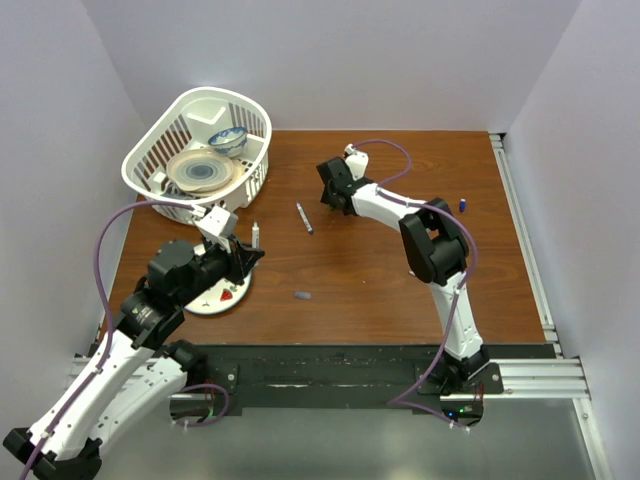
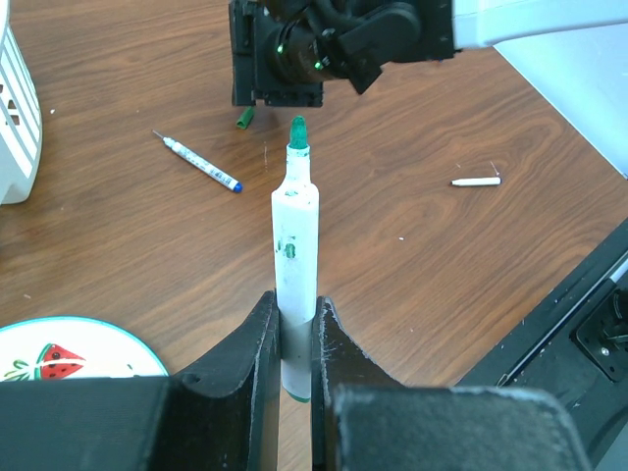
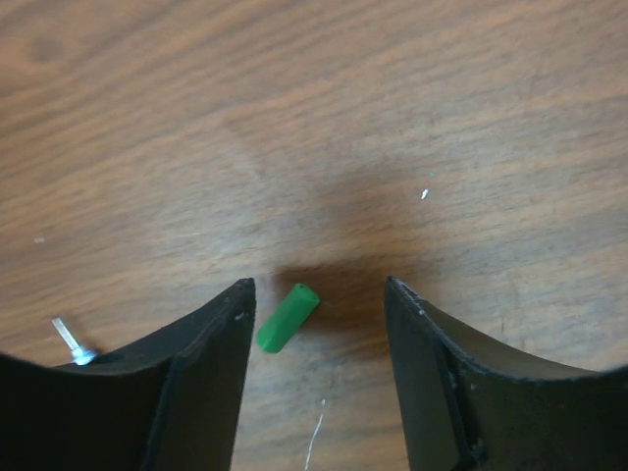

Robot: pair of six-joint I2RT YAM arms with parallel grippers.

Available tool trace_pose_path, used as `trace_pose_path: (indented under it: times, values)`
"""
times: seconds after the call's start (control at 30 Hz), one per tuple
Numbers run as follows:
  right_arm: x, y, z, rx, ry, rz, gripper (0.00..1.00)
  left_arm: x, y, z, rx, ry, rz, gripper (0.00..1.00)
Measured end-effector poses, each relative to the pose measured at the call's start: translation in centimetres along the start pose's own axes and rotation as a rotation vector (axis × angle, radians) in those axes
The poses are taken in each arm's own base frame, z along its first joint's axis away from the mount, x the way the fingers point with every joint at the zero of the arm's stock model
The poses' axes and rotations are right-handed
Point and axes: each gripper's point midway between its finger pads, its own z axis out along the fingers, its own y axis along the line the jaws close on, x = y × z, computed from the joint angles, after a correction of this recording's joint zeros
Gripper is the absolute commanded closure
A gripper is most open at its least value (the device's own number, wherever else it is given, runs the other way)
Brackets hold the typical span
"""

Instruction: Insert the pens into the pen caps

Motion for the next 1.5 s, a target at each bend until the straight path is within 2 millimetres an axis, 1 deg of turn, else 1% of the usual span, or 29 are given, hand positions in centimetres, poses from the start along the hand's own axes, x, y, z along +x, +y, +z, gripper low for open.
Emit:
trace_pose_path:
  times: [0.07, 0.4, 0.5, 0.7, 0.8, 0.97, 1.03, 1.1, 1.2, 1.23, 1.4, 1.5]
  values:
    - [0.6, -0.2, 0.5, 0.012, 0.013, -0.007, 0.47, 0.0, 0.0, 0.0, 0.002, -0.002, 0.001, 1.00]
    - [0.9, -0.2, 0.5, 0.008, 0.025, -0.027, 0.55, 0.0, -0.1, 0.0, 0.006, 0.001, 0.000, 1.00]
    - [0.9, 0.0, 0.4, 0.002, 0.034, -0.034, 0.55, 0.0, -0.1, 0.0, 0.006, 0.001, 0.000, 1.00]
    - [1.3, 0.4, 0.2, -0.009, 0.060, -0.043, 0.52, -0.1, -0.1, -0.1, 0.003, -0.004, 0.001, 1.00]
    - [1.4, 0.6, 0.3, -0.002, 0.065, -0.052, 0.53, -0.2, 0.0, -0.1, -0.004, -0.009, 0.001, 1.00]
    - [1.5, 0.5, 0.3, 0.007, 0.066, -0.059, 0.59, -0.3, 0.2, -0.2, -0.010, -0.013, 0.001, 1.00]
    - [1.5, 0.5, 0.3, 0.008, 0.068, -0.064, 0.60, -0.3, 0.2, -0.3, -0.013, -0.017, 0.002, 1.00]
    - [1.5, 0.6, 0.5, 0.013, 0.072, -0.076, 0.62, -0.4, 0.2, -0.3, -0.013, -0.019, 0.002, 1.00]
    - [1.4, 1.1, 0.8, 0.012, 0.075, -0.099, 0.70, -0.3, 0.2, -0.3, -0.014, -0.018, 0.002, 1.00]
    - [1.4, 1.2, 0.8, 0.011, 0.074, -0.105, 0.71, -0.4, 0.2, -0.3, -0.013, -0.019, 0.002, 1.00]
    - [1.5, 1.0, 0.7, 0.007, 0.074, -0.134, 0.75, -0.4, 0.2, -0.4, -0.015, -0.023, 0.002, 1.00]
    - [1.8, 0.5, 0.3, -0.002, 0.080, -0.160, 0.76, -0.5, 0.2, -0.4, -0.015, -0.026, 0.002, 1.00]
